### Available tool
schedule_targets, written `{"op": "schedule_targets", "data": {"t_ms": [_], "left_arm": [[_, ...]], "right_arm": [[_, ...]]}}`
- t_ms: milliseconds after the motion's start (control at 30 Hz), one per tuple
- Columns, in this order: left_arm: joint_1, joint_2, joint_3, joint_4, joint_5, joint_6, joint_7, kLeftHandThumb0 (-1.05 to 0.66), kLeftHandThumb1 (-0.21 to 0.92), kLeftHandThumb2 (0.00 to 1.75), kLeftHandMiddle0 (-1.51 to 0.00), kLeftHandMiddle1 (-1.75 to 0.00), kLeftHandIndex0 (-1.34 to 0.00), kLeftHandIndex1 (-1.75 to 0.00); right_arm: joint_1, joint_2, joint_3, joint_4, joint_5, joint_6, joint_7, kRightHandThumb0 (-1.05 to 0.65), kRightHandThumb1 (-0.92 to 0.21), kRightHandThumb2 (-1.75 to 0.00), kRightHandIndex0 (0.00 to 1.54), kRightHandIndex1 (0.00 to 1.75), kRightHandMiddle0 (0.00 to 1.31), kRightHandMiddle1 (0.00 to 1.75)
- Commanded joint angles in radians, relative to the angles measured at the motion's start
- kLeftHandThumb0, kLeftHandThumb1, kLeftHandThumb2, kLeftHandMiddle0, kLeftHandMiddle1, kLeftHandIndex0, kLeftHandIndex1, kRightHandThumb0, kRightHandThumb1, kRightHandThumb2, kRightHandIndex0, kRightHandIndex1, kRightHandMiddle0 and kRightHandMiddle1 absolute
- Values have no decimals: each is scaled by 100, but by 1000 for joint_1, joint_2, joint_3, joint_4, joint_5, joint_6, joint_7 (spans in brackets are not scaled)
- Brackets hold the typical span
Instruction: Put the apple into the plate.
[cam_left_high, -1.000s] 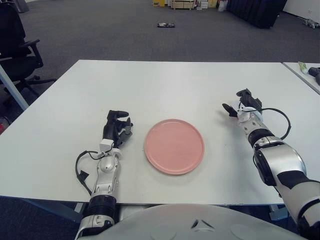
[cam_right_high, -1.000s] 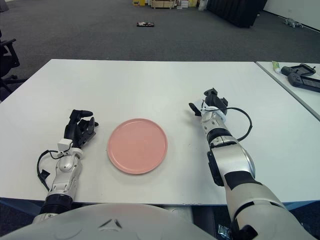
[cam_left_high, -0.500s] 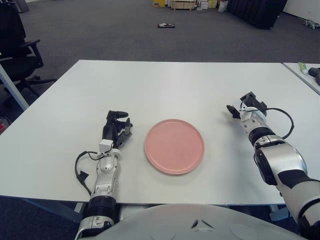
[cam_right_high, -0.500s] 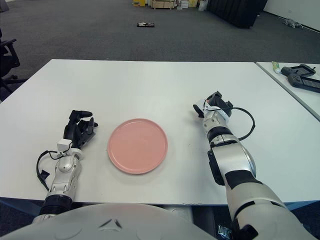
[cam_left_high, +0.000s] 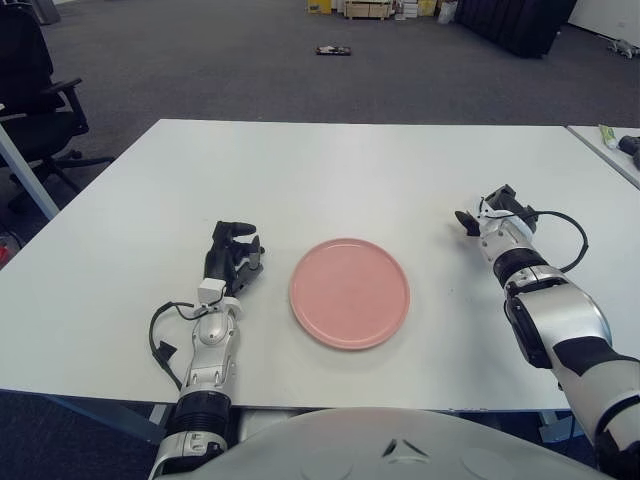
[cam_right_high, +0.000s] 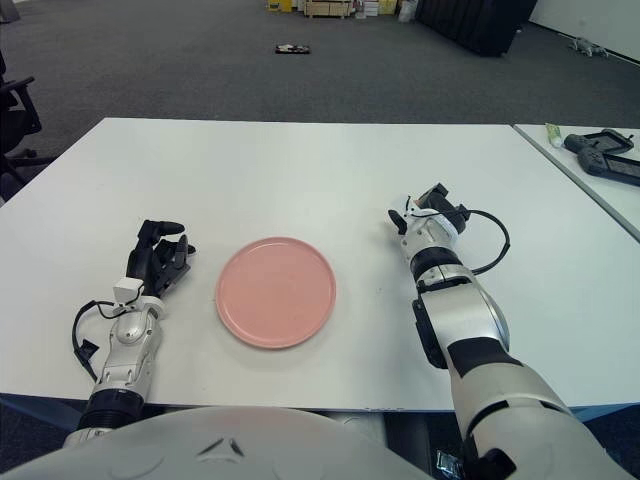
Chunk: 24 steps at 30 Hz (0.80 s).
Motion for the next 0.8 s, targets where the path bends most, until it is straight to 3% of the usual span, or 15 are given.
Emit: {"op": "schedule_targets", "data": {"t_ms": [0,500,767], "left_arm": [[11,5,7,13,-10,22,-3,-36,80,70,-48,-155,-27,-175],[18,5,10,-2,-3,34,3,-36,81,68,-47,-160,-26,-175],[17,4,12,-1,-3,22,5,-36,81,68,-49,-160,-26,-175]], "right_arm": [[18,10,2,4,9,36,26,-41,-62,-92,21,164,36,174],[25,8,-11,-11,21,73,36,-40,-63,-92,16,147,37,175],[23,7,-12,-11,21,88,29,-41,-58,-97,24,147,40,175]]}}
